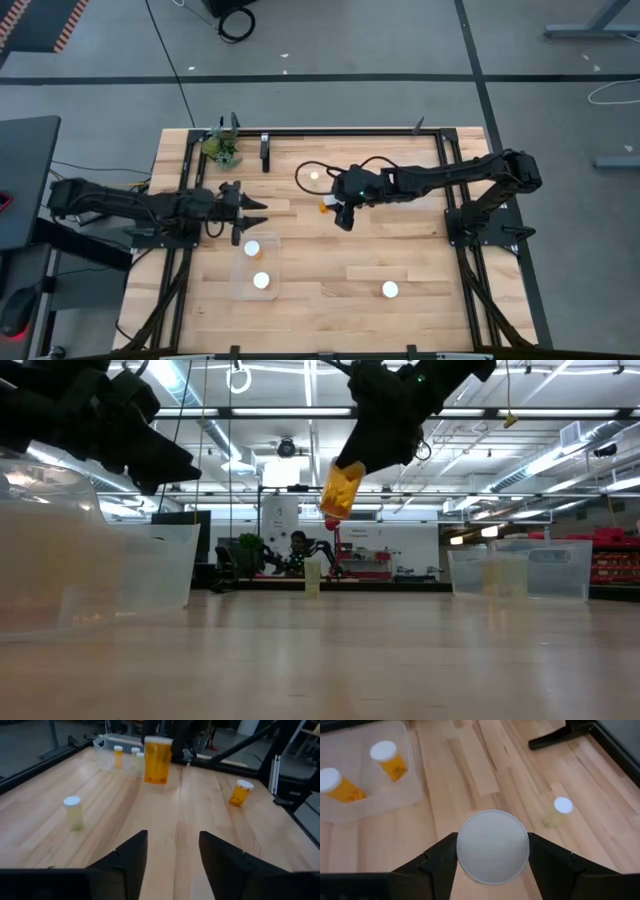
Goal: Pick and place medicine bottles into bin by pill shape (circle, oval)
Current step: Put the large orange pill bottle into the bottom transparent bin
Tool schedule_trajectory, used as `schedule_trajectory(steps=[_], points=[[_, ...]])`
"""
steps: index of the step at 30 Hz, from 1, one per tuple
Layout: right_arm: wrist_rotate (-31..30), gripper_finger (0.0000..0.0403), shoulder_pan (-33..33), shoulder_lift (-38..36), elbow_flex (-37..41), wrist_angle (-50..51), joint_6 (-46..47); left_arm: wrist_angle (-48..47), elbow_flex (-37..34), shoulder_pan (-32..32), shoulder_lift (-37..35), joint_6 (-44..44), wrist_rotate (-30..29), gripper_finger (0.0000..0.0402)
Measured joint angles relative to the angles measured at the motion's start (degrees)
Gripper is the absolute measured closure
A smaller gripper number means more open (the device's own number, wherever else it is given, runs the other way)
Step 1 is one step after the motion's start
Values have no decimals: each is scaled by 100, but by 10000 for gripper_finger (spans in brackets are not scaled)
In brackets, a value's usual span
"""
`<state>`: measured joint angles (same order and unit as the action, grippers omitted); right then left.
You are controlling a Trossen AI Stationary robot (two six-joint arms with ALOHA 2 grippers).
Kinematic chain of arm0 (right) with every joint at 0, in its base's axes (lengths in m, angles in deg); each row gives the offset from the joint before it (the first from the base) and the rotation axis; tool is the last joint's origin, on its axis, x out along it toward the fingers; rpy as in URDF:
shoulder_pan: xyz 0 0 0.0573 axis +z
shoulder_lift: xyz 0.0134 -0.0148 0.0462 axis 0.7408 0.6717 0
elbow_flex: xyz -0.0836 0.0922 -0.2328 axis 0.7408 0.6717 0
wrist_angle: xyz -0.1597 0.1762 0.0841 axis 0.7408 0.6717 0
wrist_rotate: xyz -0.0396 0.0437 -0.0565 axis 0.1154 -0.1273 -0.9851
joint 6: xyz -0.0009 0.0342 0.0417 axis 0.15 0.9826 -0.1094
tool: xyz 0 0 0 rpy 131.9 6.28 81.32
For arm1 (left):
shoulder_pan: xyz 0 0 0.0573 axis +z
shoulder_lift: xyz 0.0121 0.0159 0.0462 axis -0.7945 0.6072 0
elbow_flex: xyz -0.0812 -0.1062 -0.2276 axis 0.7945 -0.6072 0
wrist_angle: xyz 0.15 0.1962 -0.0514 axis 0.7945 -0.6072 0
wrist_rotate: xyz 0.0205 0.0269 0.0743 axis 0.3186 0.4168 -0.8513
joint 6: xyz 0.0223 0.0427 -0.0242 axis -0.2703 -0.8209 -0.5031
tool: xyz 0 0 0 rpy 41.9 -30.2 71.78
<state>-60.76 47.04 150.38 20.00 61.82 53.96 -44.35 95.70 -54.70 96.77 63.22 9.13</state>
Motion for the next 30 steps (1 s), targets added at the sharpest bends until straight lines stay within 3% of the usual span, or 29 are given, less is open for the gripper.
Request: schedule_trajectory(steps=[12,21,30], points=[[-187,173,201,293,-138,-152,146,-110,793,-6,1387,-120,6,180],[314,173,413,1577,-1658,523,-920,-128,1295,-418,2396,-309,-5,177],[505,173,529,2026,-2667,1129,-1464,-78,1596,-618,2729,-128,-59,177]])
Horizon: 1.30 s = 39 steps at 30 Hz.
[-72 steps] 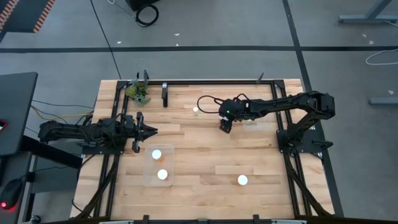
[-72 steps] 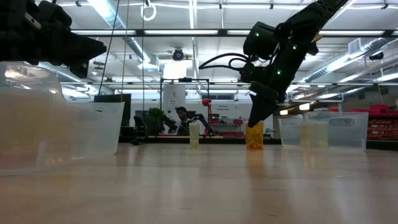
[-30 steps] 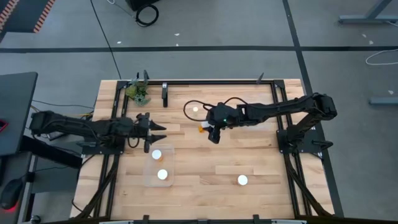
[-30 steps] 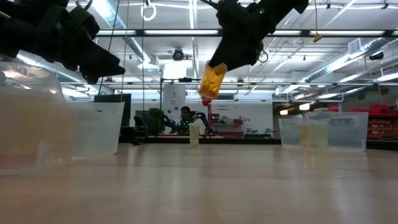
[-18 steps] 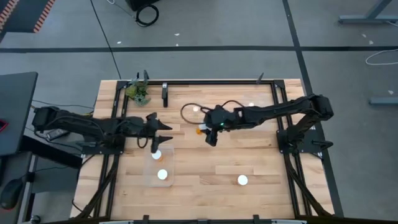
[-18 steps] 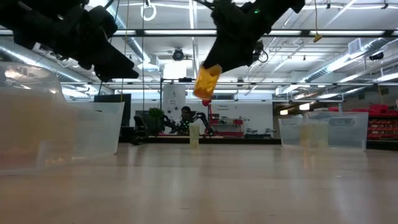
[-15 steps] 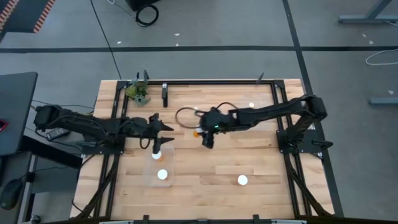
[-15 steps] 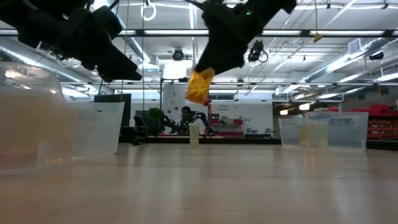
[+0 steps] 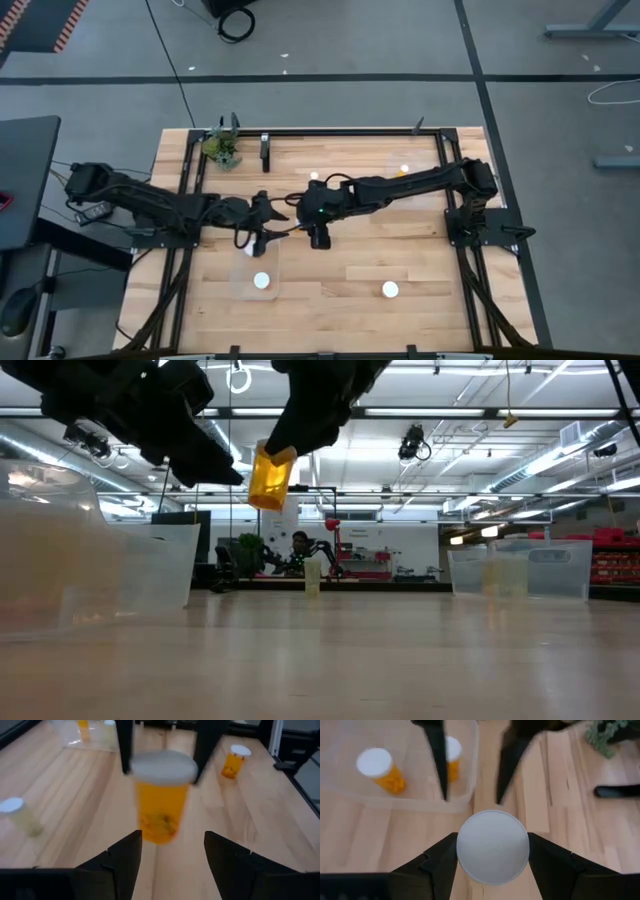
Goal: Pick and place medicine bottles into bin by pill shape (circle, oval)
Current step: Put the large orange pill bottle into the bottom transparent bin
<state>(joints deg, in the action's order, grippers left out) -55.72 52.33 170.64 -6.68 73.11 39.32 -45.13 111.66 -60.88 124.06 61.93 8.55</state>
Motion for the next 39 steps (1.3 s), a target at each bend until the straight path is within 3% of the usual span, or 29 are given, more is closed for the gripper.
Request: schedule_trajectory(steps=[5,15,24,39], points=[[0,173,60,13,-10,8,7,0,94,2,186,-7,3,172],[65,173,55,13,-4,19,-35,13,484,211,906,146,2,112],[68,173,55,13,1,62,-86,24,898,247,1219,106,3,111],[63,173,101,13,5,90,-86,7,911,245,1213,45,9,124]])
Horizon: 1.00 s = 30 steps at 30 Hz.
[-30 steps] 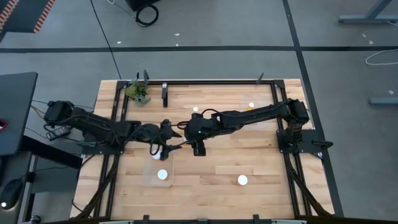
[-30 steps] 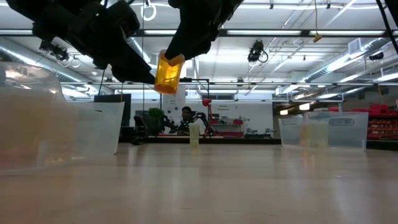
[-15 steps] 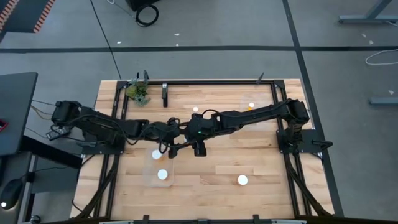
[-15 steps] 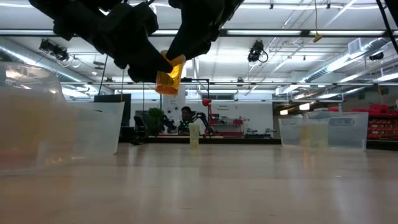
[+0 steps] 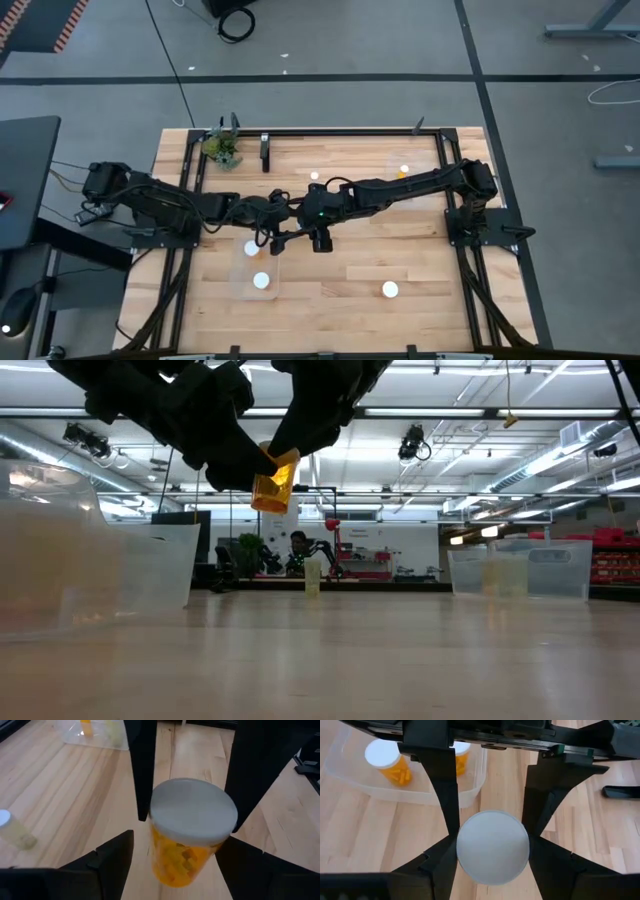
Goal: Pick and place medicine bottles into bin by pill shape (circle, oval)
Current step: Put the large orange pill bottle into the bottom transparent bin
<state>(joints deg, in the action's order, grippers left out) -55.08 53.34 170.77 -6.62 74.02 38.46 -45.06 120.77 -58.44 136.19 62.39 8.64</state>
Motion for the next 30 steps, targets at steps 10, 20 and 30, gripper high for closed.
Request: schedule_trajectory(steps=[10,20,30], points=[[-22,171,-2,0,2,-39,-12,2,0,-2,-2,-23,21,212],[-49,166,0,0,3,-46,-55,2,-2,-22,-7,-79,-8,220],[-87,144,0,-12,3,-86,-105,2,-2,-17,-7,-87,-27,220]])
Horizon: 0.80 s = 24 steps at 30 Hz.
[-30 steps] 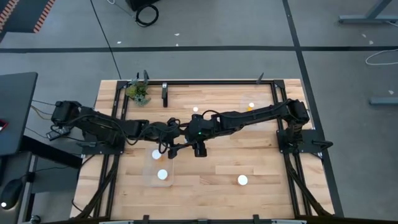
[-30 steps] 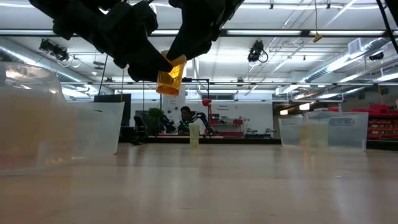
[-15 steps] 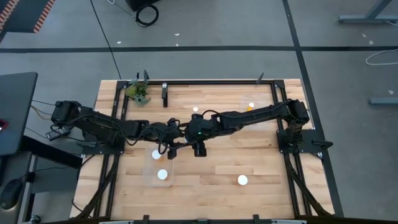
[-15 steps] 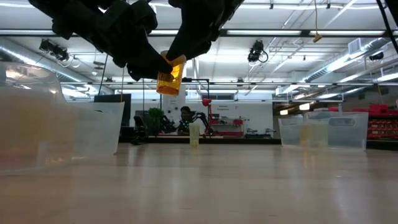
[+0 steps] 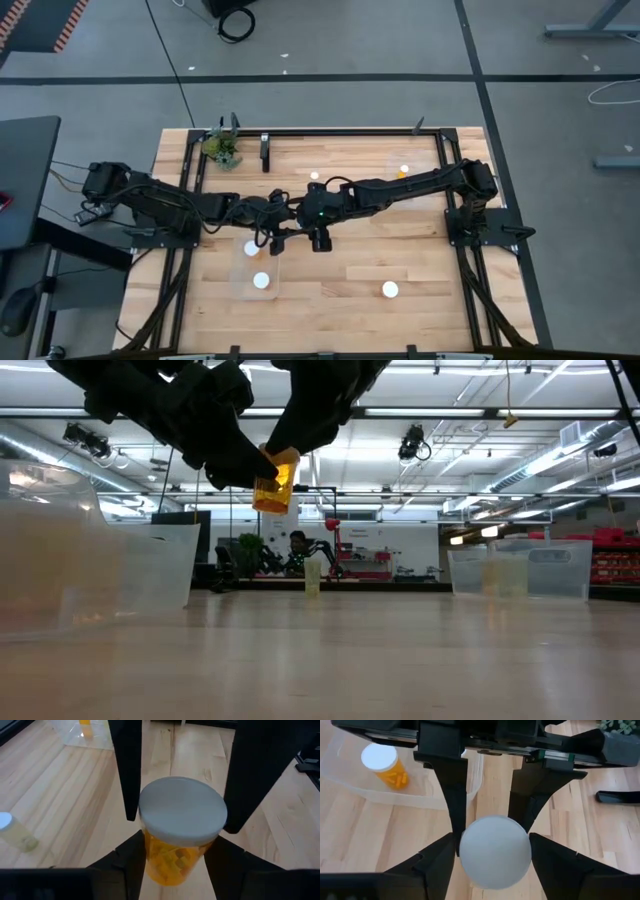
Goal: Pick and place medicine bottles into bin by pill shape (circle, oval)
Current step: Put the large orange pill bottle into the bottom transparent bin
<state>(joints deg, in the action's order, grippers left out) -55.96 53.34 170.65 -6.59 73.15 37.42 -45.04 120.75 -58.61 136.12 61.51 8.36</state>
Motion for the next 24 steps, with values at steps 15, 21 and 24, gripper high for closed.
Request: schedule_trajectory(steps=[15,21,24], points=[[-576,109,28,-640,1,856,103,-7,-7,-214,-10,-19,8,222],[-684,109,76,-841,1,1162,238,-10,-7,-596,-10,17,17,222],[-661,109,139,-841,256,918,197,-17,-7,-781,-12,103,18,223]])
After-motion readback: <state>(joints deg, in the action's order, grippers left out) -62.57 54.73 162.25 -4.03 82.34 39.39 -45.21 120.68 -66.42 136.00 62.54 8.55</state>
